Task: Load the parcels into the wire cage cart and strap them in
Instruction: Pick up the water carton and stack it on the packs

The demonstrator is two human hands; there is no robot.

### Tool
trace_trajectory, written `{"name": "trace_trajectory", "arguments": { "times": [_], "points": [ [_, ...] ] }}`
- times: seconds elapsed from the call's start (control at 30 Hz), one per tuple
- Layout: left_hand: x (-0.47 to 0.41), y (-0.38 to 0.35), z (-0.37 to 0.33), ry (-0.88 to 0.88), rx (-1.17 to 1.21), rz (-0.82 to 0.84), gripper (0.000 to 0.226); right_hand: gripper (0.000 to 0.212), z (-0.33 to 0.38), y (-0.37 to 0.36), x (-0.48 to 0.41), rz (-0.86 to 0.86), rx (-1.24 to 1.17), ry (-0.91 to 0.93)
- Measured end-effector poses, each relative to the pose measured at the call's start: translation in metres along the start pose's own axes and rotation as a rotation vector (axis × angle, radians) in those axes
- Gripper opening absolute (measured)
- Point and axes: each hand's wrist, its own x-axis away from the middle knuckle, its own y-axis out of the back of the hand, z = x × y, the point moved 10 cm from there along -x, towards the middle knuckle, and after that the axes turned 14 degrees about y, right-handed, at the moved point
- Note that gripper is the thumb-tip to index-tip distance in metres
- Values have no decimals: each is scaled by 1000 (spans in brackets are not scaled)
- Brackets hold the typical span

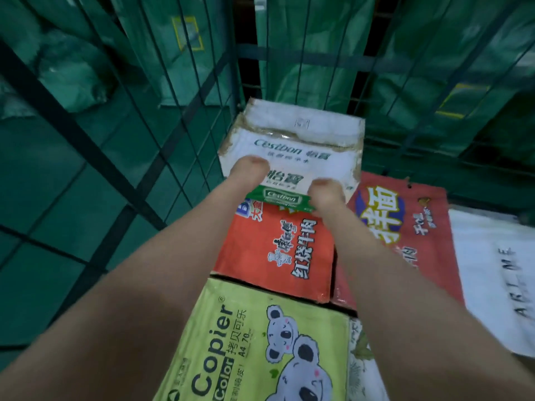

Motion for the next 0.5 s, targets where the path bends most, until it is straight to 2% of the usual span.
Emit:
{"name": "trace_trajectory", "arguments": {
  "times": [0.13,0.37,0.5],
  "points": [
    [55,22,5,19,64,-21,35,23,5,5,52,67,-56,-32],
    [172,53,7,28,193,-31,33,27,70,24,136,154,-101,-19],
    [239,74,29,27,288,-89,32,25,98,30,185,246,-115,-13]
  ]
}}
